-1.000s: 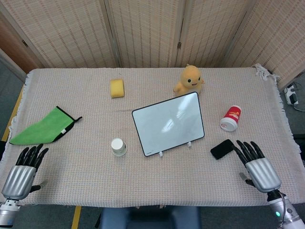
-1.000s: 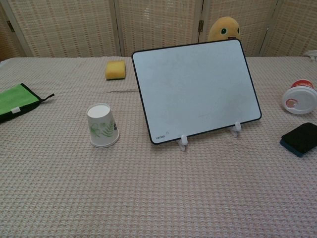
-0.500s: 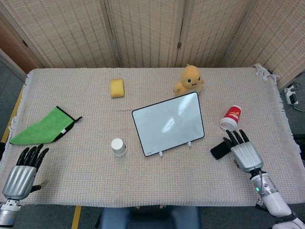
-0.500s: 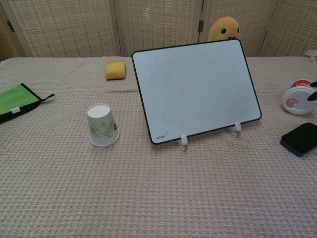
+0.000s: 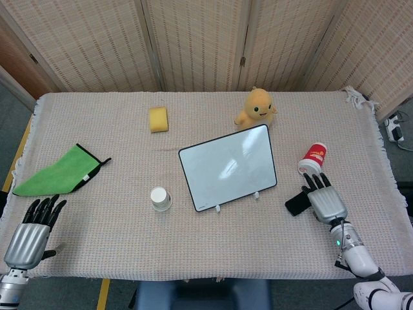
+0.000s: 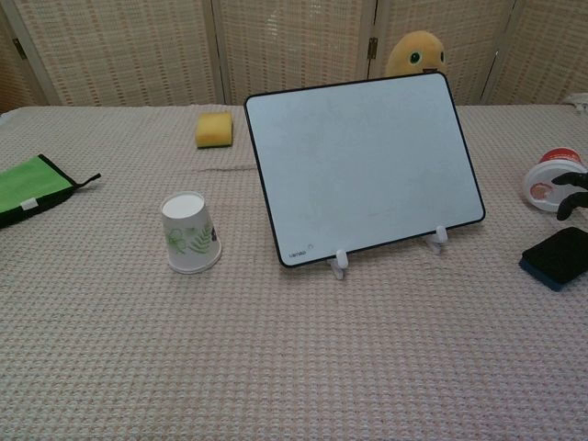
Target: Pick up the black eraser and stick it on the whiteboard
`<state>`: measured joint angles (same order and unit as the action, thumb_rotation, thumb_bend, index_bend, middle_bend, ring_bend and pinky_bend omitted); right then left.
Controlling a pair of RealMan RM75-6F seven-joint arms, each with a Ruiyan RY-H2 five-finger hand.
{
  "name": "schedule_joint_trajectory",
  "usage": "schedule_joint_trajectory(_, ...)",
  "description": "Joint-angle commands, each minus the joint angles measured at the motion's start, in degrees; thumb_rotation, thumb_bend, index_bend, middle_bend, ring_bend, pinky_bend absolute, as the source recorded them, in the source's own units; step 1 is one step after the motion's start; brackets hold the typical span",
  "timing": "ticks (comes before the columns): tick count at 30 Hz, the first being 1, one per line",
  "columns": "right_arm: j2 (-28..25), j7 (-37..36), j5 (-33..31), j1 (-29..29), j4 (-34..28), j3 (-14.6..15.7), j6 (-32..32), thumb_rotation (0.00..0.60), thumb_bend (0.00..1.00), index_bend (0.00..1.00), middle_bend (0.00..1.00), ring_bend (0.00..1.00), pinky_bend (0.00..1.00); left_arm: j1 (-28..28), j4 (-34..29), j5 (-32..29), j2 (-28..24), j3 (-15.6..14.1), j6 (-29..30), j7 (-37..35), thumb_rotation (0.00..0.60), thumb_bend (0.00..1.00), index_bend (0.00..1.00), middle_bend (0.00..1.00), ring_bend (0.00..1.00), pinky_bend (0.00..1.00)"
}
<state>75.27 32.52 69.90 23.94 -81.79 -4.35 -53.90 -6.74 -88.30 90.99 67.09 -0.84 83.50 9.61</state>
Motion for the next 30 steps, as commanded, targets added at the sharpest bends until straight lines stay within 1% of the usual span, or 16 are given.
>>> schedule_joint_trajectory(1,1.27,-0.7,-0.4,0.66,1.51,0.17,0.47,0.6,0.3,0.27,0.0,0.01,0.0,0.0,0.01,0.06,0.02,-0.02,0.07,0.03,0.6,0.18,0.0,0.0,0.0,0.0)
schedule_joint_trajectory(11,4.43,-1.59,-0.51,1.76,4.76,0.77,0.08,0.6,0.3,0.35,0.0,0.04,0.0,0.05,0.06,0.21,-0.07,-0.12,0.3,-0.3,0.6,0.18,0.0,0.0,0.0,0.0)
schedule_joint_trajectory(15,5.75,-2.62,0.24,1.77,6.17,0.71,-1.47,0.6,0.3,0.44,0.01,0.09,0.0,0.03,0.02,0.32,-0.12,-0.18,0.31,-0.34,0.6,0.18,0.0,0.0,0.0,0.0)
schedule_joint_trajectory(19,6.87,-4.28,2.13,1.48,7.57,0.72,-3.93,0.6,0.3,0.52,0.06,0.11,0.0,0.06,0.04,0.3,-0.12,-0.16,0.4,-0.41,0.6,0.18,0.0,0.0,0.0,0.0)
schedule_joint_trajectory(23,7.16,-9.33,6.31,0.73,7.97,0.82,-8.11,0.6,0.3,0.56,0.1,0.14,0.0,0.08,0.05,0.31,-0.12,-0.17,0.48,-0.44,0.6,0.18,0.0,0.0,0.0,0.0)
schedule_joint_trajectory(26,8.41,-14.57,11.1,-0.15,9.62,0.65,-14.05,0.6,0.3,0.57,0.12,0.15,0.0,0.06,0.06,0.31,-0.09,-0.17,0.47,-0.36,0.6,0.18,0.0,0.0,0.0,0.0)
schedule_joint_trajectory(27,9.74,-16.39,12.81,-0.51,11.06,0.25,-17.05,0.6,0.3,0.57,0.12,0.15,0.0,0.05,0.05,0.29,-0.06,-0.19,0.41,-0.23,0.6,0.18,0.0,0.0,0.0,0.0)
schedule_joint_trajectory(30,13.96,-19.49,16.09,-0.95,14.9,-0.71,-23.36,0.6,0.3,0.57,0.11,0.12,0.0,0.05,-0.06,0.3,-0.03,-0.24,0.35,0.11,0.6,0.18,0.0,0.0,0.0,0.0)
